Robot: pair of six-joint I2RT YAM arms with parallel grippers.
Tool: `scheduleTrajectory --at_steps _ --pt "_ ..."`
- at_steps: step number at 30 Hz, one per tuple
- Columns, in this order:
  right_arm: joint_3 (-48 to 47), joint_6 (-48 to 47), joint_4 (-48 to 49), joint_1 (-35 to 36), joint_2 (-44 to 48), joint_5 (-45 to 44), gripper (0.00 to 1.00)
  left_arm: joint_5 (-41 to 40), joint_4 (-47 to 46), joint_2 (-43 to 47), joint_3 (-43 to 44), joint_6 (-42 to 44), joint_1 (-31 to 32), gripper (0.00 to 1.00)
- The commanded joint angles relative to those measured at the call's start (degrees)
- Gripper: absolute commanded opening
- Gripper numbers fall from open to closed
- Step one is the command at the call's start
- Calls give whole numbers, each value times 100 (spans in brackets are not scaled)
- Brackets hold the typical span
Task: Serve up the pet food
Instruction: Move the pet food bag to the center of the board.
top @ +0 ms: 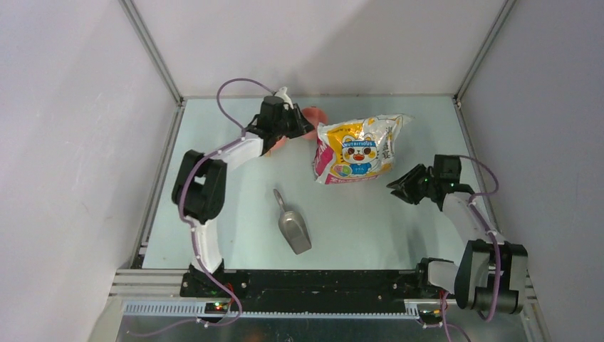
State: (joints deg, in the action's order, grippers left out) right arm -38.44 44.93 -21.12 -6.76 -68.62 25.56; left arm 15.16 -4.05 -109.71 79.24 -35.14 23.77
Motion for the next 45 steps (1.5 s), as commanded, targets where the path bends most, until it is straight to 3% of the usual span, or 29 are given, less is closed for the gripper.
scheduleTrajectory --at_steps 1,6,8,12,20,22,25,31,34,37,39,45 --pt "361 506 659 508 252 63 36 581 -716 -577 661 -248 198 28" --pt "598 1068 1748 870 -79 169 35 1547 -501 -1175 1072 237 383 28" --pt "608 1099 2308 886 -351 359 36 1794 -571 -1230 1005 398 409 22" --pt "583 1352 3340 910 -1065 620 36 2167 -1235 -820 59 452 552 11" --pt "337 1378 4117 912 -1662 877 36 2627 -2049 45 -2014 146 736 3" --pt "235 1250 4043 916 -1647 948 36 2826 -2294 210 -2338 88 825 2" --pt "129 981 3587 920 -1463 854 36 2771 -1768 555 -2571 611 1012 1" --pt "108 708 1935 452 -688 16 35 1415 -224 1133 -2163 1239 816 1" --pt "111 706 1583 92 -400 -155 39 685 192 1154 -1769 982 411 4" --pt "95 766 1528 -261 -139 -169 63 691 150 871 -1269 382 133 19" --pt "35 829 1556 -349 -64 -185 74 863 27 606 -923 34 53 30" --pt "-178 1215 2402 -372 -470 295 86 1467 -395 -224 53 -984 114 52"
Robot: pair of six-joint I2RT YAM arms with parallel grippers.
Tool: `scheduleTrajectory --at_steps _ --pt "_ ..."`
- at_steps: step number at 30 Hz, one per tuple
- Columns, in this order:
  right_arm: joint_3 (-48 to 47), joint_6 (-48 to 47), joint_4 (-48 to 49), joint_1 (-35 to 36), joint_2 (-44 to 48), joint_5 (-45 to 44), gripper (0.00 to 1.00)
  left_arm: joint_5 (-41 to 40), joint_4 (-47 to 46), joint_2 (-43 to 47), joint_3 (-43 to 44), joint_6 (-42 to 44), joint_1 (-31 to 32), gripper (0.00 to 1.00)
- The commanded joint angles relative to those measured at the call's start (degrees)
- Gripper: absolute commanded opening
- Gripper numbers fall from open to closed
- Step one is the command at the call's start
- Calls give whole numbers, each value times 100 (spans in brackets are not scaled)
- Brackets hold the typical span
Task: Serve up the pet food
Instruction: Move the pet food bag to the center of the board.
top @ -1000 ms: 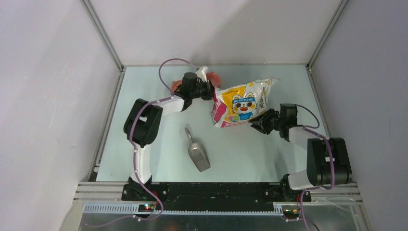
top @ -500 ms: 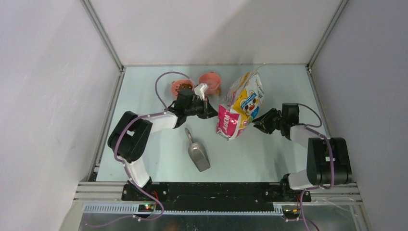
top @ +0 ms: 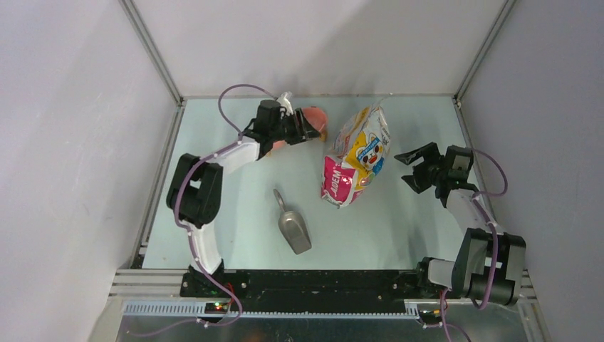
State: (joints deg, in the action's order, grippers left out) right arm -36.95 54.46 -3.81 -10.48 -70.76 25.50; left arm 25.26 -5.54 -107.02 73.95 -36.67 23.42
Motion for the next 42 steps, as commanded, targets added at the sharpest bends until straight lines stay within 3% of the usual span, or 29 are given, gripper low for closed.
scheduleTrajectory --at_steps 1,7,11,17,28,35,39,42 --pt "-355 349 781 5 -356 429 86 517 -268 -586 680 -938 186 57" --pt "-720 557 1801 388 -1481 1149 91 1141 -404 -1095 1047 -994 484 77" --pt "-794 688 2035 793 -1818 1321 90 1551 -574 -996 611 -982 590 80" --pt "-752 602 1635 1546 -2035 1495 84 2042 -861 -318 -505 -1042 594 71" --pt "-463 557 884 3004 -1547 1077 69 1693 -1394 1414 -2911 -1247 602 59" --pt "-22 1513 471 3919 -898 590 63 975 -250 2714 -3617 -684 603 58" --pt "5 2286 -194 4299 -403 -103 61 505 902 3290 -3200 -133 576 58" --pt "40 2961 -236 4500 -246 -420 58 462 1217 3412 -2858 30 542 59"
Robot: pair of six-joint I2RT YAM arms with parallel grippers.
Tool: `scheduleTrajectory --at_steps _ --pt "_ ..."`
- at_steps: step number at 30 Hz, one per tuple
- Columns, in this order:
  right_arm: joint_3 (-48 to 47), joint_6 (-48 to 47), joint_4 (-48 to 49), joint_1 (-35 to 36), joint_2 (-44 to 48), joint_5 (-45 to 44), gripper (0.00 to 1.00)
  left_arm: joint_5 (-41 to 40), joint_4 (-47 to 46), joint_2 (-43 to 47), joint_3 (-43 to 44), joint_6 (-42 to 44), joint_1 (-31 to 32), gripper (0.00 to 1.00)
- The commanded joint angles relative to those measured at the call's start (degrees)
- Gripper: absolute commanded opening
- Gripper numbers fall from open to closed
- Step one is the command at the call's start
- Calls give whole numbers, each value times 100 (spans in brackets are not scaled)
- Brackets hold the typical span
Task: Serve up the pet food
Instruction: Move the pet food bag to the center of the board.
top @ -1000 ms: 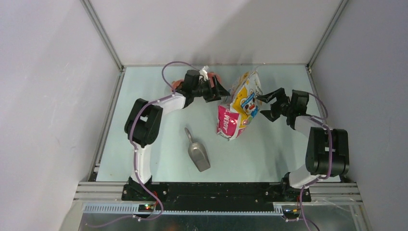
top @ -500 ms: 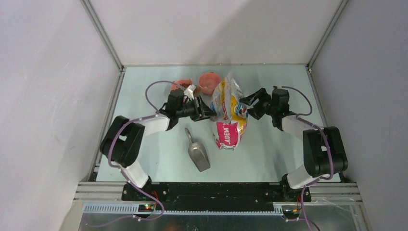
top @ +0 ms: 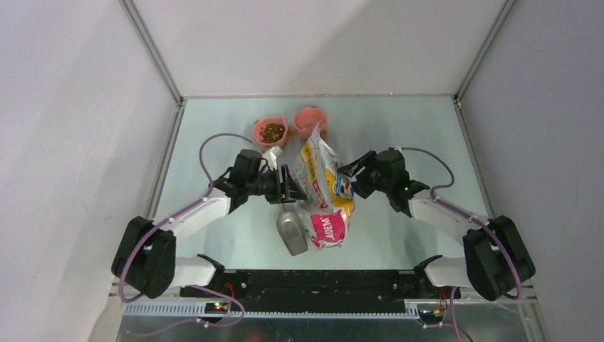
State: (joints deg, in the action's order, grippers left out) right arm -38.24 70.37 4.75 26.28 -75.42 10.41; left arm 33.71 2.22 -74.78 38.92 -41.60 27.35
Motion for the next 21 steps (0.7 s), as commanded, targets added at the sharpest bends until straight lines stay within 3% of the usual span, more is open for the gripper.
scheduleTrajectory --at_steps 1,7,11,17,21 --pt "173 1469 -1065 953 271 1030 57 -370 480 182 684 531 126 59" --pt "155 1767 -1173 1156 415 681 61 -405 530 95 877 477 -87 59" --pt "-63 1324 -1665 1077 724 271 66 -375 637 59 1123 491 -295 59" --pt "-923 -669 -3138 611 1178 -779 74 -1012 1894 204 2093 1075 -465 61" --pt "-1597 -1958 -3714 196 1628 -1002 77 -1709 2707 493 2698 1512 -619 64"
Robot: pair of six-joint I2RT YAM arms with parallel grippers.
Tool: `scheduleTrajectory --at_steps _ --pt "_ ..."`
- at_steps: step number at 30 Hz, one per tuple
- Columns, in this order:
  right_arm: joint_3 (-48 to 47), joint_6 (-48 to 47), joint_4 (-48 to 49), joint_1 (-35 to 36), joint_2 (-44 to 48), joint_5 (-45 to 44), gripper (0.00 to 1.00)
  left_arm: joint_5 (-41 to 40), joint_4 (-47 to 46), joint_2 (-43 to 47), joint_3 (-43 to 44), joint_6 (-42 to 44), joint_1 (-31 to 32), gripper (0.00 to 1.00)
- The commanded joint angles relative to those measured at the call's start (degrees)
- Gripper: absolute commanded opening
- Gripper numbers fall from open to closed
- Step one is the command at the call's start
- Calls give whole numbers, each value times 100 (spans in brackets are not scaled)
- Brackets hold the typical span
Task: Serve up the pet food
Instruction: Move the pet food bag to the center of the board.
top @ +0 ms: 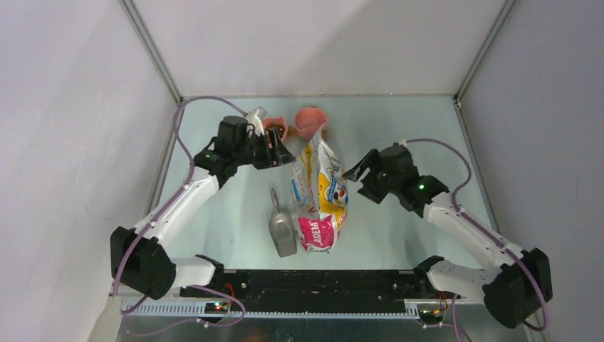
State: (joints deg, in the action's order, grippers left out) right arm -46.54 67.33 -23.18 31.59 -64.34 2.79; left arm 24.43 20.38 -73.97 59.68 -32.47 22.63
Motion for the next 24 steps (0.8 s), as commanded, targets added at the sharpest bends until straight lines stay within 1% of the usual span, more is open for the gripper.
scheduleTrajectory --at_steps 1,3,5,7,9,11,13,15,18,24 --pt "-928 -1794 -924 -403 572 -171 76 -977 1013 512 724 653 -150 65" --pt "-1126 -2057 -854 -573 692 151 64 -1144 1303 667 1047 762 -161 66" --pt "-1279 -2181 -724 -637 713 527 56 -1146 1379 859 1263 809 -160 67" --pt "-1388 -2185 -507 -600 659 1015 51 -980 1240 1059 1329 743 -156 68" --pt "-1453 -2112 -208 -466 577 1536 48 -722 936 1263 1260 584 -145 68" --pt "-1525 -2060 81 -249 481 1773 47 -452 452 1417 1032 361 -110 68" --pt "-1650 -2008 188 -11 370 1825 47 -256 193 1518 886 221 -31 68" --pt "-1697 -1885 309 213 255 1856 49 -174 90 1542 802 219 86 68" --pt "-1701 -1736 604 367 203 1824 50 -149 79 1455 779 282 307 66" --pt "-1707 -1394 1054 532 22 1844 48 -172 27 1281 788 257 667 64"
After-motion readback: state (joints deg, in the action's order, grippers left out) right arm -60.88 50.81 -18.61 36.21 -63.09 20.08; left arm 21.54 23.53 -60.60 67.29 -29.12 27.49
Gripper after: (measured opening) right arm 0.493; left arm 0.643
